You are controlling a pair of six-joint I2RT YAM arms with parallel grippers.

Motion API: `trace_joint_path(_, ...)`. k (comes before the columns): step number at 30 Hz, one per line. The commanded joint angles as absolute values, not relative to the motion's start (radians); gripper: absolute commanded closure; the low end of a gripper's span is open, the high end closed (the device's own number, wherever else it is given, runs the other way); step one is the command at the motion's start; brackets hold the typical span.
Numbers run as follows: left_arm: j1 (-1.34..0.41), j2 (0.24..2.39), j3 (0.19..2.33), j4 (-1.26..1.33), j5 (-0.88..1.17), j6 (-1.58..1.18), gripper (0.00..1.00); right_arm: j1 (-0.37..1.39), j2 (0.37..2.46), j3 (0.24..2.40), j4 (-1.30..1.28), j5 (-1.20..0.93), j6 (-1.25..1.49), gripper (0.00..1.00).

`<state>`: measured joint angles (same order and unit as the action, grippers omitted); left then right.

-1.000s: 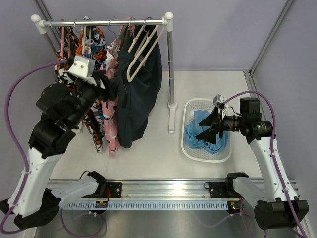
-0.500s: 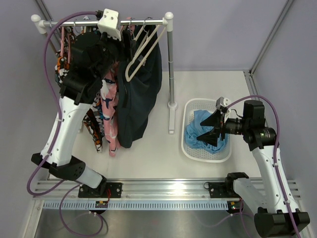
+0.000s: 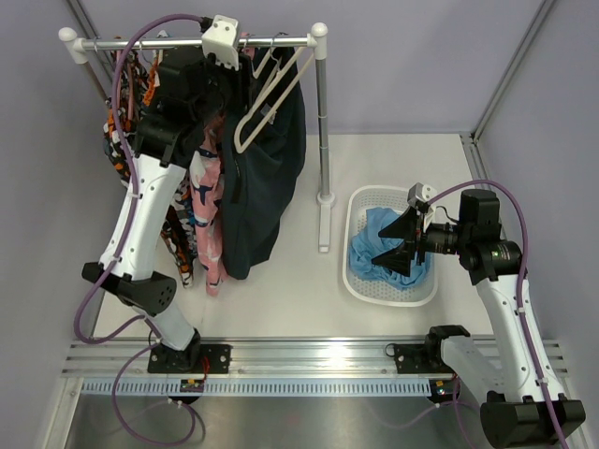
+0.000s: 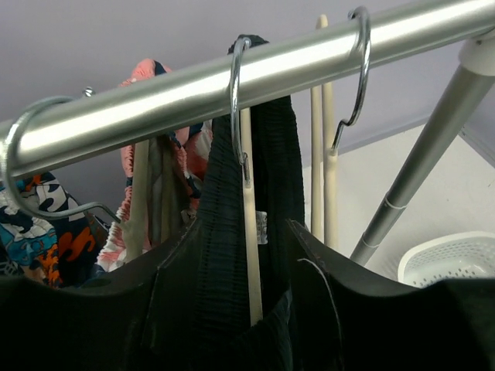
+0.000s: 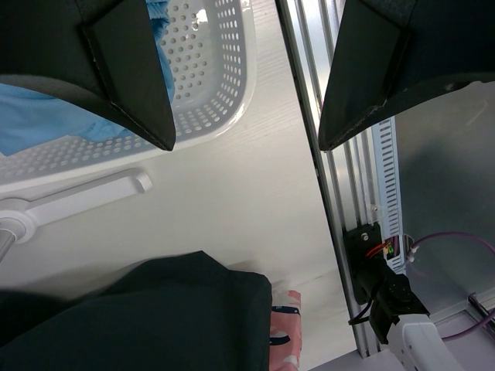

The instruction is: Remove the shorts from the hanger

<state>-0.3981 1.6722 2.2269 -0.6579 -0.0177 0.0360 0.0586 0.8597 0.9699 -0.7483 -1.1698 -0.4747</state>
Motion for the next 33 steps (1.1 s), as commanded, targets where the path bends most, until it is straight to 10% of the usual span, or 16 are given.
trace_joint_path(1, -0.385, 1.684, 2.273, -0.658, 0.037, 0.041, 0.51, 0.057, 0.854, 0.969, -0.732, -1.18, -0.472, 0.17)
trace_joint_path(14, -0.376, 1.732, 2.255, -0.715, 0.048, 0.075, 0.61, 0.057, 0.859, 0.974, -0.742, -1.184, -0.48, 0.17)
trace_joint_path(33, -0.376, 1.615, 2.163, -0.578, 0.09, 0.031, 1.0, 0.057, 0.862, 0.979, -0.753, -1.184, -0.488, 0.17)
